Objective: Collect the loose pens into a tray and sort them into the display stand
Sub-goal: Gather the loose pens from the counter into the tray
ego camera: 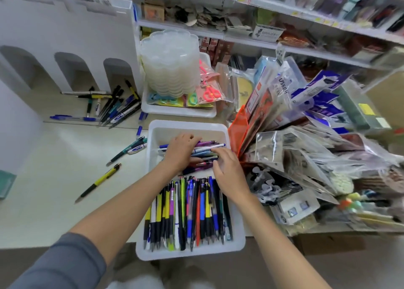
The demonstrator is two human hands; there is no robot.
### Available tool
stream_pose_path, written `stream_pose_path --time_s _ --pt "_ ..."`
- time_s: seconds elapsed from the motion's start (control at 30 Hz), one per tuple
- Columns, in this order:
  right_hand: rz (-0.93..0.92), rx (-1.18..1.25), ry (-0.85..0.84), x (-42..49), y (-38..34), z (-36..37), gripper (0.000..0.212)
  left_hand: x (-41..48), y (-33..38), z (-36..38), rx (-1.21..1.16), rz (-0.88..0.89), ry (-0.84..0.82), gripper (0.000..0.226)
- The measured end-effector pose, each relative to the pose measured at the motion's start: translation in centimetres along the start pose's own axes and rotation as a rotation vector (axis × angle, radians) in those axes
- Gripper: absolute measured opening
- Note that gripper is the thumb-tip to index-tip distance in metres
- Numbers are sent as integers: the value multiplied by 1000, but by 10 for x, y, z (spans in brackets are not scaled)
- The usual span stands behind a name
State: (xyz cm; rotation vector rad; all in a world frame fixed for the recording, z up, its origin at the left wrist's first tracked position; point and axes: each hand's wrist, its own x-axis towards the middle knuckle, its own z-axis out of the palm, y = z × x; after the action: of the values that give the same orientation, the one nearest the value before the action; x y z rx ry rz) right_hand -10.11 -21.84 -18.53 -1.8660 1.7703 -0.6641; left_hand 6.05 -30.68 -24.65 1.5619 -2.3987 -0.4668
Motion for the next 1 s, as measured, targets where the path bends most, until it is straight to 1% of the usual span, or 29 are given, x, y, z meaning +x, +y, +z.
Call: stream_pose_path --time_s 0.07,0.13,0.17,0.2,0.23,0.3,0.37,0.5,0.57,0.63,0.73,0.8,0.87,0.93,1.0 --pt "18 9 -42 6 3 0 39 -13 -5 0 -140 -42 57 72" --pt "20 -1 -80 12 3 2 43 -31 -11 -1 -285 -181 123 66" --pt "16 -13 -101 16 3 5 46 -39 -13 -2 -340 -267 114 63" --pt "14 -29 -125 21 3 9 50 -43 -14 -4 -362 -336 70 61" --pt "17 -52 -152 27 4 14 54 -45 -14 -4 -346 -372 22 60" --pt "66 -111 -184 42 5 22 61 -42 -13 -2 -271 -371 -39 58" --pt "120 -108 -198 56 3 28 66 -38 -11 0 -226 -349 -69 55" --pt "183 115 -211 62 -6 29 68 -34 -18 4 -235 -335 -63 48" --pt "172 133 -199 57 -3 30 68 -34 -20 4 -320 -344 -64 46" --pt "151 124 -199 52 3 33 68 -35 -17 4 -464 -340 -44 46" --pt "124 73 -232 51 6 37 64 -39 -12 -3 -716 -392 81 48" --pt "93 68 -247 55 4 39 57 -39 -14 -9 -734 -433 140 47" --pt "67 91 -273 60 3 43 50 -38 -15 -12 -742 -463 118 44" --pt "107 169 -225 62 3 46 44 -37 -14 -13 -745 -494 88 42" --pt "168 228 -85 62 5 45 40 -34 -11 -11 -704 -501 57 44"
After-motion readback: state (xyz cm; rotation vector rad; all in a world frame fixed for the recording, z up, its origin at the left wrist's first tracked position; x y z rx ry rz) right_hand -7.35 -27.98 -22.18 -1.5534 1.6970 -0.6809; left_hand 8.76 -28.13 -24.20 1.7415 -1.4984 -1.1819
